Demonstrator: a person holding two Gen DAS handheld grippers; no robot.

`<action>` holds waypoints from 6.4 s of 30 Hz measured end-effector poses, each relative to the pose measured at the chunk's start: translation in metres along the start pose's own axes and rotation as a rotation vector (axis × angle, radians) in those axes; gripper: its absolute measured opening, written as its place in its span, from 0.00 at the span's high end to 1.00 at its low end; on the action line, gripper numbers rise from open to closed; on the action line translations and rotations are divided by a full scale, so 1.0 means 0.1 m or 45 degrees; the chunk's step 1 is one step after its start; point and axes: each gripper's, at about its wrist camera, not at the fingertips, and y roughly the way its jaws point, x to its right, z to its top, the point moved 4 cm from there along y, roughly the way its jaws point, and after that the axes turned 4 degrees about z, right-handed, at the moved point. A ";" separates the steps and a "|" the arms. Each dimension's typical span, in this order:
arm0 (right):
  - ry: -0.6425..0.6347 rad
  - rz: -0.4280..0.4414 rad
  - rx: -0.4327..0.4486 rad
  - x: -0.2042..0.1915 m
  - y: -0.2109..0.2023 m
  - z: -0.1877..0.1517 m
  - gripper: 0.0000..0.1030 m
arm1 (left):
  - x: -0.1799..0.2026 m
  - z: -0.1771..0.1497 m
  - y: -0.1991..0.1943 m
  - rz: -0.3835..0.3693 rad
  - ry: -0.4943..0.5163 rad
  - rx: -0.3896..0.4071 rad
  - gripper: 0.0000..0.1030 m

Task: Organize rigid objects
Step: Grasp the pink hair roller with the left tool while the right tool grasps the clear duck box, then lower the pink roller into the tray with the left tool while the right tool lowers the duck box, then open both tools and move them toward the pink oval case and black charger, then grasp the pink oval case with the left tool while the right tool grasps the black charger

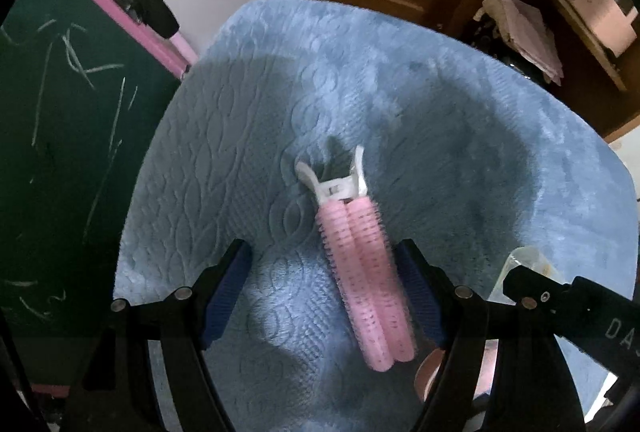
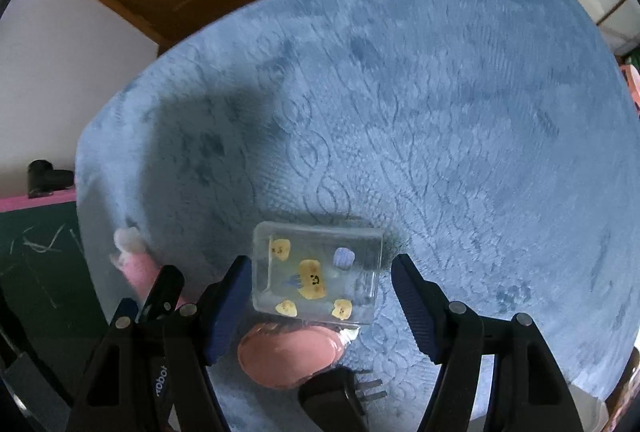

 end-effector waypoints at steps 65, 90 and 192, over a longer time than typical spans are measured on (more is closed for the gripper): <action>-0.596 0.166 0.258 1.92 -1.92 -3.10 0.38 | 0.45 -2.95 -2.31 -0.128 0.506 0.134 0.72; -0.593 0.028 0.100 2.12 -1.54 -3.26 0.36 | 0.52 -3.22 -1.97 -0.040 0.542 0.033 0.38; -0.153 -0.112 0.061 0.57 -0.36 -1.13 0.47 | 1.06 -0.65 -0.34 -0.160 1.309 -0.127 0.22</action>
